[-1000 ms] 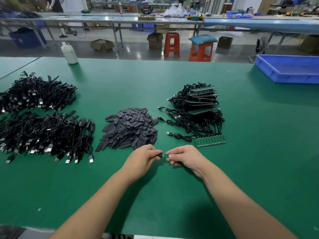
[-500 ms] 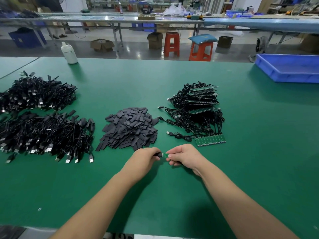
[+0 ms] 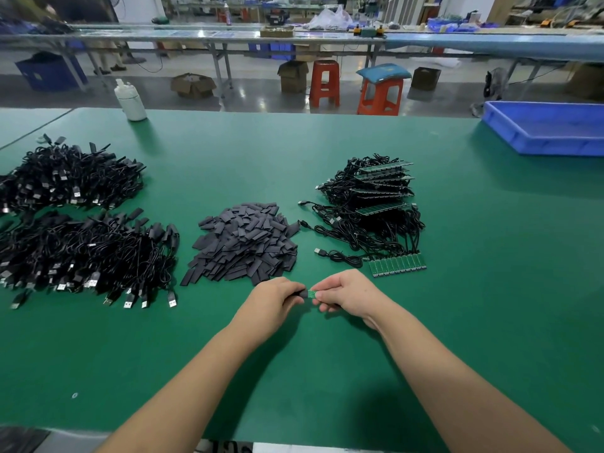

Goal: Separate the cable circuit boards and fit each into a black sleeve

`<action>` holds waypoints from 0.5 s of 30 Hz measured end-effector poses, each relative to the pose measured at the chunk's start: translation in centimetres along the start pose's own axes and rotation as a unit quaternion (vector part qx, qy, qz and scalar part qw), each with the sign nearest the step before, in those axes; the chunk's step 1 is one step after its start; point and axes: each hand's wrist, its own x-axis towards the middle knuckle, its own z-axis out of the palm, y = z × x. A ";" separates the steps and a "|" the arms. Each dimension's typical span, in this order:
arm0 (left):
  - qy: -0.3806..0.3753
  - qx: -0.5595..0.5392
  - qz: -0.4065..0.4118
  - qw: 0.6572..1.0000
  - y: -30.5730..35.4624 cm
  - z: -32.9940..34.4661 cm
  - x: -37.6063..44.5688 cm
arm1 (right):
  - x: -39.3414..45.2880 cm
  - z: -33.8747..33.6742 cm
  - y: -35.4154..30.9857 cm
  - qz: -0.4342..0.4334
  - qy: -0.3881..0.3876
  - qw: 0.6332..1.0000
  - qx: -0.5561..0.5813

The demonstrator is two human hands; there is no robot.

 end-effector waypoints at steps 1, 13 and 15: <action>-0.007 0.005 0.006 1.000 0.1 0.1 0.0 | 0.0 0.1 0.1 0.001 -0.001 1.000 0.001; -0.064 -0.058 -0.070 0.994 0.5 0.2 0.5 | 0.0 0.5 0.4 -0.082 -0.009 0.981 -0.174; -0.075 -0.088 -0.122 0.986 0.2 0.1 0.8 | -0.2 0.3 0.2 -0.112 0.011 0.950 -0.291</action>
